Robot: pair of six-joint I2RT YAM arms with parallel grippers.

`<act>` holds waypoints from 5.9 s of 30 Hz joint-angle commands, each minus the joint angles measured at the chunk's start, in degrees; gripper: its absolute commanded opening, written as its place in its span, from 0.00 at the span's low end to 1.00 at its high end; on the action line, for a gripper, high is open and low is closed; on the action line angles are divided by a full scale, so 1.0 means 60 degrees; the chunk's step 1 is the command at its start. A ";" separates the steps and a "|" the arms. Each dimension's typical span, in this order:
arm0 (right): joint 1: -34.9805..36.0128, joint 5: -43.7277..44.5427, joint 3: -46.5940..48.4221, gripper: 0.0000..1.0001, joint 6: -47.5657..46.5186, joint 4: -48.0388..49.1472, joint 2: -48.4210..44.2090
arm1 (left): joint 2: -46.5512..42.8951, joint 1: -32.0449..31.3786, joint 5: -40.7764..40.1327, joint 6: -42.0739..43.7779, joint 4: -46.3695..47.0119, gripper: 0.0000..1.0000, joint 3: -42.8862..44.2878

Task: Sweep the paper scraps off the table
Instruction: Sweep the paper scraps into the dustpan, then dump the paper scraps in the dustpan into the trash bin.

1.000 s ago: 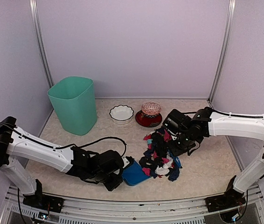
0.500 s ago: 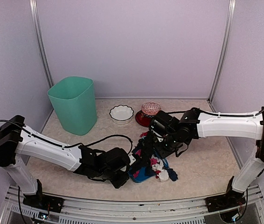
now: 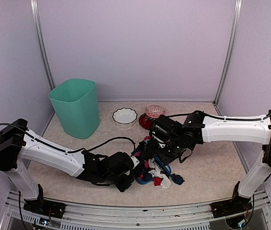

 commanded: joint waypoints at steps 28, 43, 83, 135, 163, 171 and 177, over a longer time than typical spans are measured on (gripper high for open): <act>-0.1560 0.2313 -0.2849 0.00 0.1712 0.0397 -0.4819 | -0.0763 0.0078 -0.2157 -0.0139 0.1801 0.00 -0.0957; -0.2403 0.1851 -0.3991 0.00 0.1772 0.1435 -0.5278 | -0.1517 0.0101 -0.2887 -0.0048 0.1106 0.00 -0.0747; -0.2424 0.1617 -0.4385 0.00 0.1688 0.2054 -0.5069 | -0.4268 0.1213 -0.3123 0.0379 -0.1944 0.00 0.0830; -0.2425 0.1547 -0.4150 0.00 0.1464 0.2242 -0.4516 | -0.4579 0.8285 0.2295 -0.1694 -0.3673 0.00 0.4311; -0.2438 0.1464 -0.4308 0.00 0.1538 0.2397 -0.4541 | -0.4727 1.1390 0.8941 -0.8874 0.3522 0.00 0.1286; -0.2438 0.1425 -0.4362 0.00 0.1584 0.2484 -0.4705 | -0.5078 1.1405 0.8278 -1.3629 0.8243 0.00 -0.0723; -0.2444 0.1376 -0.4383 0.00 0.1622 0.2541 -0.4896 | -0.5481 1.1392 0.7379 -1.4447 0.8634 0.00 -0.1059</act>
